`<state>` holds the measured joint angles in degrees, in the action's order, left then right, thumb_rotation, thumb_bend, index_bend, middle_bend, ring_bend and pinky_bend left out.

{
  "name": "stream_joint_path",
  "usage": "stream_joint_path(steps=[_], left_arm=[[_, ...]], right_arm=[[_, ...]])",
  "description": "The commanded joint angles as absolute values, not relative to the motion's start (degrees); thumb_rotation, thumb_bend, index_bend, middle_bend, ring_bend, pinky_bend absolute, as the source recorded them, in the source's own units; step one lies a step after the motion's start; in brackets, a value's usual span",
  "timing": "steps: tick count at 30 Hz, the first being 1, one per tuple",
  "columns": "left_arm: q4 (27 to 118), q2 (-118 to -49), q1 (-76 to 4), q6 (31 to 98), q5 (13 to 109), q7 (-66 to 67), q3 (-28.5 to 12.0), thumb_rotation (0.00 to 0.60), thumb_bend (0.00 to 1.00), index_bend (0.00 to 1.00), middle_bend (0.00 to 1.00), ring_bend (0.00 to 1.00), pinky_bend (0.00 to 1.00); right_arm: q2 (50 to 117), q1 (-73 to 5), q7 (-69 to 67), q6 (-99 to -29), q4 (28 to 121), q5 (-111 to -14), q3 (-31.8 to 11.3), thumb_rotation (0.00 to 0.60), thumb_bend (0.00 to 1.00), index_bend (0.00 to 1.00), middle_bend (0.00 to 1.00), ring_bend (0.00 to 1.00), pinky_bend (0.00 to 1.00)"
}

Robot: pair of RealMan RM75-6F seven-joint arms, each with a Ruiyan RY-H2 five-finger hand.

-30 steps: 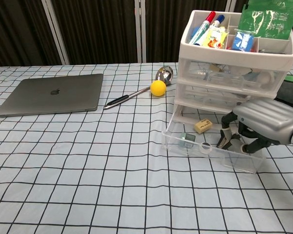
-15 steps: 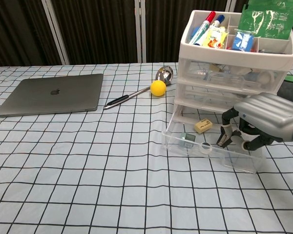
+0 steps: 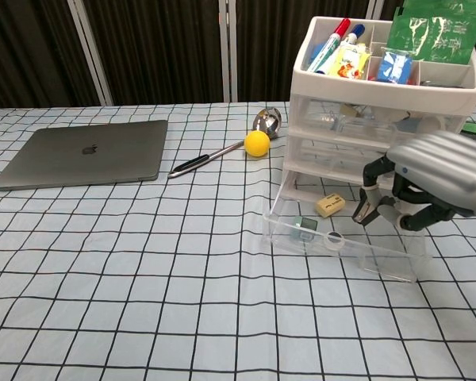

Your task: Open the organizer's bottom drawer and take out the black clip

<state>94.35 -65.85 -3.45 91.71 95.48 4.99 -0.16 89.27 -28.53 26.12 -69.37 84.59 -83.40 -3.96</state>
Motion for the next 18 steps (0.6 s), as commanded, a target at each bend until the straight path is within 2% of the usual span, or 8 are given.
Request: stream_joint_path(steps=[1,9,18], left_arm=[[94.38,-65.82,-3.40,91.83,95.53,4.95,-0.16,0.600,0.17,0.00,0.00,0.00,0.00],[94.37,-65.76,-3.32,92.00,95.61,4.81,-0.14,0.600,0.17,0.00,0.00,0.00,0.00],[94.57,-65.95,-3.28,91.97,95.95,5.64,0.03,0.600,0.17,0.00,0.00,0.00,0.00]], right_arm=[[87.68,-27.91,27.01,-70.84,86.64,-84.31,-4.01,0.600,0.40,0.62,1.00,1.00,1.00],[82.91,-25.48,25.43,-74.85,91.41,-85.89,-3.87,0.600,0.40,0.62,1.00,1.00,1.00],[78.37,-21.53,20.78,-79.74,92.03,-87.62,-2.80,0.600,0.40,0.62,1.00,1.00,1.00]])
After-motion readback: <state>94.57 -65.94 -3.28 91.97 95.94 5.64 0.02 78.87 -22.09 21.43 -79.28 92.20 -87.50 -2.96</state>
